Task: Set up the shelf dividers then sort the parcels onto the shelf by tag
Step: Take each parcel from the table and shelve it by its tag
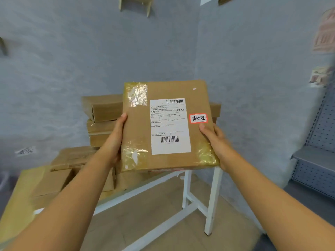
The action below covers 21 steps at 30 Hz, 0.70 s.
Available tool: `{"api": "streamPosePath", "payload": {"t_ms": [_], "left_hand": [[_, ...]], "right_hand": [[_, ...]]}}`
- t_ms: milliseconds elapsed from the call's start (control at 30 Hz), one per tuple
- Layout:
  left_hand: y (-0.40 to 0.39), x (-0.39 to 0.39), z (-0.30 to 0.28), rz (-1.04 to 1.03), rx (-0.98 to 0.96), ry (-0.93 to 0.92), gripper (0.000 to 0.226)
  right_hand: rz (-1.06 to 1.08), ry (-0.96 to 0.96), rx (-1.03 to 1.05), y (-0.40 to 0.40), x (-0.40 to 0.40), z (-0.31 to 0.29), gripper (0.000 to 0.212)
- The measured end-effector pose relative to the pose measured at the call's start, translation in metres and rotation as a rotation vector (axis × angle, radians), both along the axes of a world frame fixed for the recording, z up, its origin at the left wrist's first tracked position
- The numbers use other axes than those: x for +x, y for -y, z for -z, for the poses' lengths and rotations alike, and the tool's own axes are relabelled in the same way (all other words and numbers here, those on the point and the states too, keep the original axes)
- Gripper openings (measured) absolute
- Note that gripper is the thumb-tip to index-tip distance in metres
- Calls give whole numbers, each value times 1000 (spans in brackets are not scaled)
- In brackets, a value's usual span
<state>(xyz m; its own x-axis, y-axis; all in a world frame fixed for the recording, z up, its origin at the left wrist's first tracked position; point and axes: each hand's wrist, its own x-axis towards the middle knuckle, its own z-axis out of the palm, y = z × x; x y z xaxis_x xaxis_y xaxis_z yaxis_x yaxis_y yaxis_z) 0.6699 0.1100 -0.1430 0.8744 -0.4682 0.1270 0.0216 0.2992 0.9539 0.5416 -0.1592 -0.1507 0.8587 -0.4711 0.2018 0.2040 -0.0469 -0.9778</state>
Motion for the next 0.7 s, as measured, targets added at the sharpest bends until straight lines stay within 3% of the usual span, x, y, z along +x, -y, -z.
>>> {"api": "streamPosePath", "payload": {"t_ms": [100,300,600,700], "left_hand": [[2,0,6,-42,54,-7,52],[22,-2,12,-15,-62,-52,47],[139,-8,3,233,-64,46,52],[188,-23,4,332,-47,-7,59]], "right_hand": [[31,72,-35,-3,1,-2,64],[66,129,-20,5,-7,-3,70],[411,59,-69,72,-74,4,52],[539,1,-118,95,-113,3,60]]}}
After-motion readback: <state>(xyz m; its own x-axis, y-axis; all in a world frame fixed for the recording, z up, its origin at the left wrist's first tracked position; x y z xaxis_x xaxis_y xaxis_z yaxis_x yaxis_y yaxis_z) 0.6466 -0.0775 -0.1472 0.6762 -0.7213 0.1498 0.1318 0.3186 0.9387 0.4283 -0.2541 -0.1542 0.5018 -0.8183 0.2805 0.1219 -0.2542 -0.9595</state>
